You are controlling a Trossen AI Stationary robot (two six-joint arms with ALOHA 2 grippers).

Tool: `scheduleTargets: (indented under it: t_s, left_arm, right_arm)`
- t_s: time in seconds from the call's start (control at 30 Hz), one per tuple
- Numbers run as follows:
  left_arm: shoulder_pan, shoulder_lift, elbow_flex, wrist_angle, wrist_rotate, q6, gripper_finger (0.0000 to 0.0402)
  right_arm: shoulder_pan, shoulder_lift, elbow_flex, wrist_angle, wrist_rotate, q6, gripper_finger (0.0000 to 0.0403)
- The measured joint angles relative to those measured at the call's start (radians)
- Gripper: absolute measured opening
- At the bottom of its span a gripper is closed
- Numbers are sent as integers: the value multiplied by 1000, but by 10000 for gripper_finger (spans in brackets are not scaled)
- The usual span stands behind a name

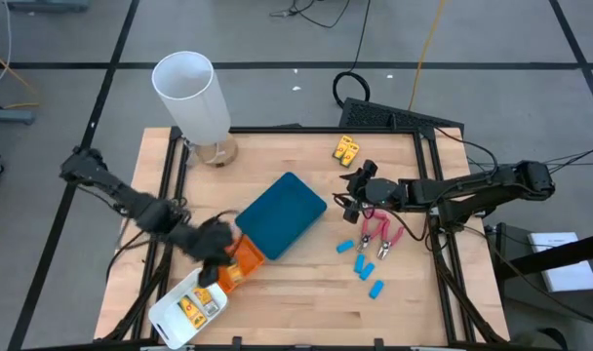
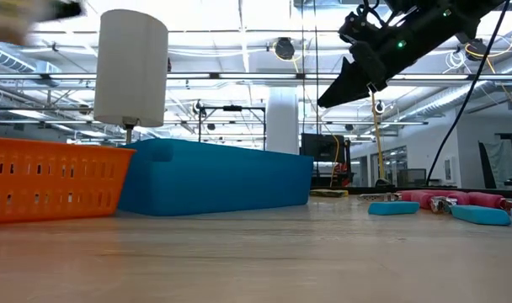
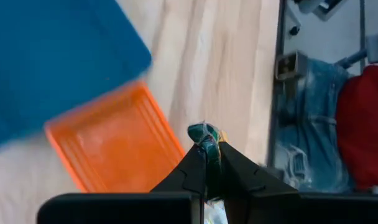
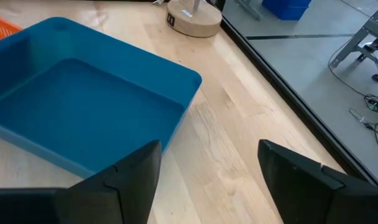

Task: Pick & Place School Supplies
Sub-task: Put the yellow crayon box into the white bin

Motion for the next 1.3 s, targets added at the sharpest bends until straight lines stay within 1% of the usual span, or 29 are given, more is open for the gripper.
scheduleTargets:
  t_s: [0.17,0.4,0.47,0.63,0.77,0.9,1.13,1.3]
  left_arm:
    - [-205,1,0,-94,-133,-260,29]
    - [-448,2,0,-152,-274,-635,23]
    - [-504,10,0,-167,-303,-739,29]
    - [-627,42,0,-250,-330,-964,40]
    - [-688,54,0,-251,-379,-1043,43]
    - [-716,54,0,-251,-433,-1079,44]
    - [-716,54,0,-254,-435,-1092,46]
    - [-716,54,0,-303,-424,-1166,46]
  right_arm:
    - [0,0,0,0,0,1,258]
    - [0,0,0,0,0,23,258]
    - [0,0,0,0,0,23,258]
    - [0,0,0,1,0,23,257]
    - [0,0,0,2,0,20,257]
    - [0,0,0,1,0,19,256]
    - [0,0,1,1,0,19,262]
    - [0,0,1,1,0,19,262]
